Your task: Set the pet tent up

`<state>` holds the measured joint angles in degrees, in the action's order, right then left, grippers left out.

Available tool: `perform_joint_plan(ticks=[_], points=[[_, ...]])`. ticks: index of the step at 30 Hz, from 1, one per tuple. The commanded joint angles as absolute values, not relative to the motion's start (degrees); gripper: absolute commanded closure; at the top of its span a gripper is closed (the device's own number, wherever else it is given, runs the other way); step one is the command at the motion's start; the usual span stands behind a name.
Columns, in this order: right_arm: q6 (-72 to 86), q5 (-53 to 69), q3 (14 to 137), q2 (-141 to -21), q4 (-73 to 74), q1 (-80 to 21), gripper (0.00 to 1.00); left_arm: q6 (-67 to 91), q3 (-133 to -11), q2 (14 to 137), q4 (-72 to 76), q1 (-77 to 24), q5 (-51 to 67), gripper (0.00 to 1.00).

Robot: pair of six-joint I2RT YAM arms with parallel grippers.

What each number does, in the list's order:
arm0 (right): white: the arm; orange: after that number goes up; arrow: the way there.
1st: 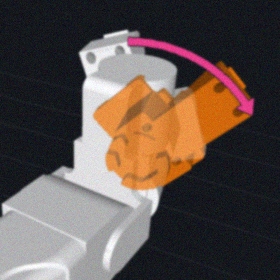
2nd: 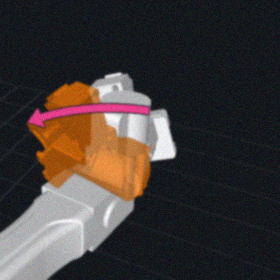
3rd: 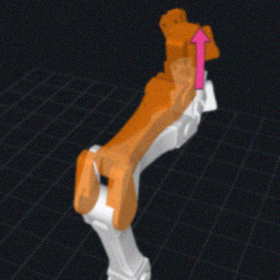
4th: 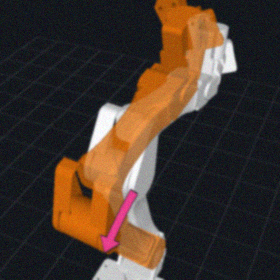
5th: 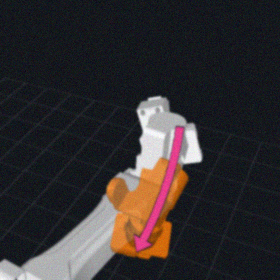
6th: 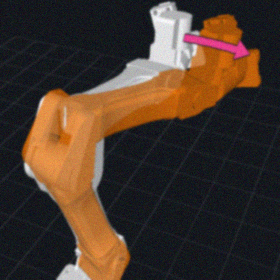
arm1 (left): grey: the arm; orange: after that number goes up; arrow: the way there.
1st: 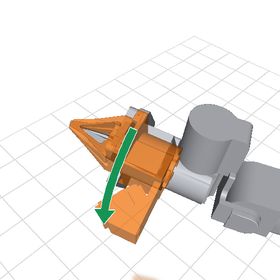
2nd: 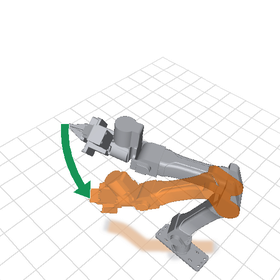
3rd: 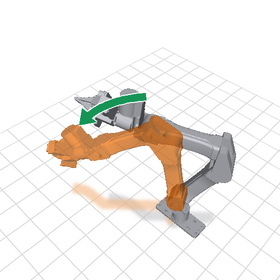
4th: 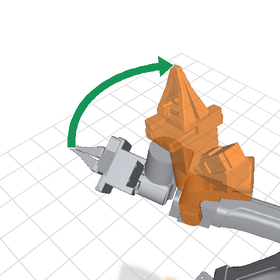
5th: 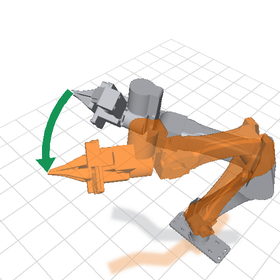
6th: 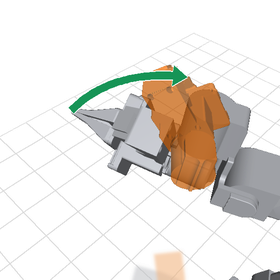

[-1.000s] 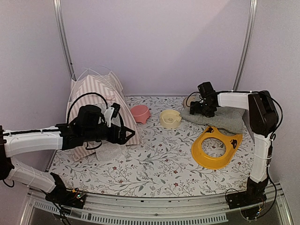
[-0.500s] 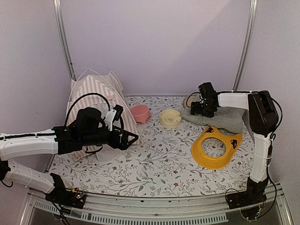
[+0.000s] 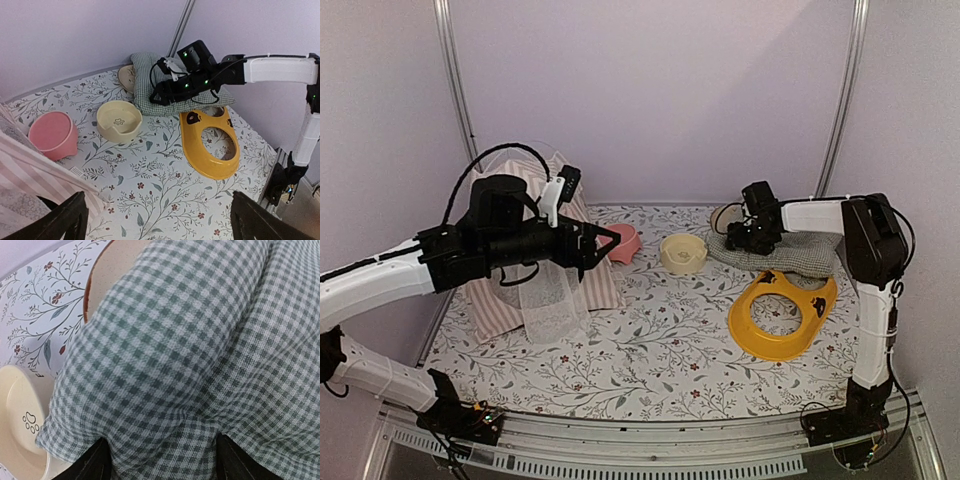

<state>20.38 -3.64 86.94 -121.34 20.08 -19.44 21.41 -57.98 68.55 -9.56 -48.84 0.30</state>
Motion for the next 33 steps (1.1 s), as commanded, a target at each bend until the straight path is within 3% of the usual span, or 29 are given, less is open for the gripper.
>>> perform_joint_plan(ticks=[1,6,9,21,29,33], points=[[21.28,0.27,86.13,-125.97,21.00,-19.60,0.33,16.53,-62.17,69.65,-14.15,-48.34,-1.82,0.01],[21.06,-0.94,86.77,-122.76,21.45,-19.44,0.71,15.90,-64.43,71.06,-14.70,-47.45,-2.63,0.01],[20.45,-2.14,88.80,-119.54,23.41,-19.25,1.00,14.30,-67.08,71.48,-15.70,-45.92,-1.27,0.00],[21.63,-5.82,85.08,-100.86,28.11,-22.95,1.00,15.10,-66.46,72.75,-8.36,-43.69,4.45,0.01],[29.02,-8.27,68.38,-86.57,25.18,-35.61,1.00,17.20,-61.12,73.21,-3.13,-44.24,7.12,0.00],[34.99,-5.53,61.15,-85.47,19.22,-44.64,0.97,18.10,-58.10,73.59,-1.50,-44.78,7.15,0.01]])
